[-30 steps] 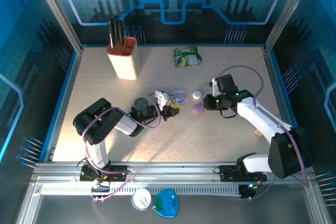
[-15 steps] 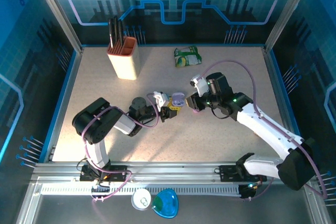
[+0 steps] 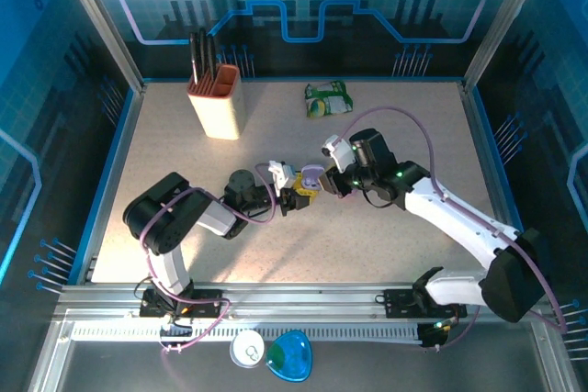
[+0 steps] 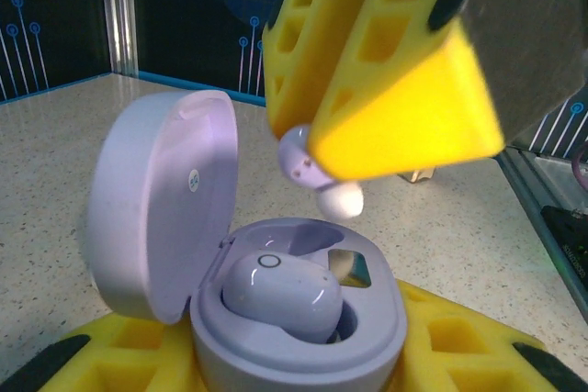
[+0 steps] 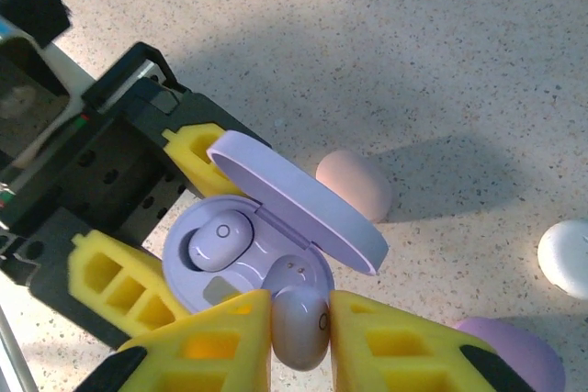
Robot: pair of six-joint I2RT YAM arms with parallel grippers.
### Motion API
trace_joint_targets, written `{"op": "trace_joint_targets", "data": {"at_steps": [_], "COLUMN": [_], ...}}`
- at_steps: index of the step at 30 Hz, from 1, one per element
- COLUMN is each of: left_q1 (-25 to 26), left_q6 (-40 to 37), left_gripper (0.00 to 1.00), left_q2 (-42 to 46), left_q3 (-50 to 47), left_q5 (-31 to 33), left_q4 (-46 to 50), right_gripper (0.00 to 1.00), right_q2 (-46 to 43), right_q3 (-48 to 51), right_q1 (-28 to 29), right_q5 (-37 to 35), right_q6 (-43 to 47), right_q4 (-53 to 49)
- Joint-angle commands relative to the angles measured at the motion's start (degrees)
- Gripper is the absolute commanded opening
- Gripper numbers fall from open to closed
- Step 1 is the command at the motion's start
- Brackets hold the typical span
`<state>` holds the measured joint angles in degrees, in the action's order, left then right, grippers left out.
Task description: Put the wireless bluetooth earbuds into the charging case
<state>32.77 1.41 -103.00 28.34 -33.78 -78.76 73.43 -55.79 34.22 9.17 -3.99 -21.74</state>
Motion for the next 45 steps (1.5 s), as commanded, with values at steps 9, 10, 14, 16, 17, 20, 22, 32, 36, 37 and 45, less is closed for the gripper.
{"op": "trace_joint_targets", "data": {"at_steps": [9, 10, 14, 16, 17, 20, 22, 32, 36, 37, 45], "left_q1": [-0.26, -0.27, -0.27, -0.29, -0.32, -0.31, -0.28, -0.31, -0.26, -0.3, -0.33], "left_q6": [1.05, 0.97, 1.23, 1.31, 1.4, 1.64, 1.91, 2.09, 2.19, 2.16, 2.21], "left_gripper": [0.25, 0.25, 0.26, 0.25, 0.25, 0.25, 0.25, 0.25, 0.25, 0.26, 0.26], "left_q2": [1.91, 1.96, 1.84, 1.73, 1.55, 1.21, 1.31, 1.56, 1.54, 1.49, 1.65], "left_q3": [0.49, 0.6, 1.06, 1.3, 1.37, 1.68, 1.72, 1.9, 2.07, 2.12, 1.87], "left_q5": [-2.43, -2.39, -2.32, -2.34, -2.32, -2.58, -2.61, -2.35, -2.17, -2.17, -2.1], "left_q4": [-1.54, -1.57, -1.55, -1.5, -1.56, -1.57, -1.56, -1.56, -1.55, -1.52, -1.57], "right_gripper": [0.23, 0.23, 0.23, 0.22, 0.22, 0.21, 0.22, 0.24, 0.25, 0.27, 0.42], "right_q2": [2.19, 2.23, 2.34, 2.41, 2.38, 2.42, 2.66, 2.67, 1.33, 1.09, -1.86], "right_q3": [-0.74, -0.64, -0.46, -0.32, -0.22, -0.15, -0.08, 1.12, 1.65, 1.66, 2.38], "right_q1": [0.76, 0.76, 0.81, 0.74, 0.81, 0.76, 0.76, 0.73, 0.68, 0.71, -0.21], "right_q5": [-0.51, -0.82, -1.19, -0.92, -0.74, 0.27, 0.67, 1.18, 2.2, 2.91, 3.9], "right_q6": [1.31, 1.44, 1.66, 1.33, 1.04, -0.23, -0.98, -0.33, 0.41, 0.5, -1.31], "right_q4": [2.58, 2.62, 2.31, 2.52, 2.95, 4.18, 5.05, 5.41, 4.78, 4.63, 6.88]}}
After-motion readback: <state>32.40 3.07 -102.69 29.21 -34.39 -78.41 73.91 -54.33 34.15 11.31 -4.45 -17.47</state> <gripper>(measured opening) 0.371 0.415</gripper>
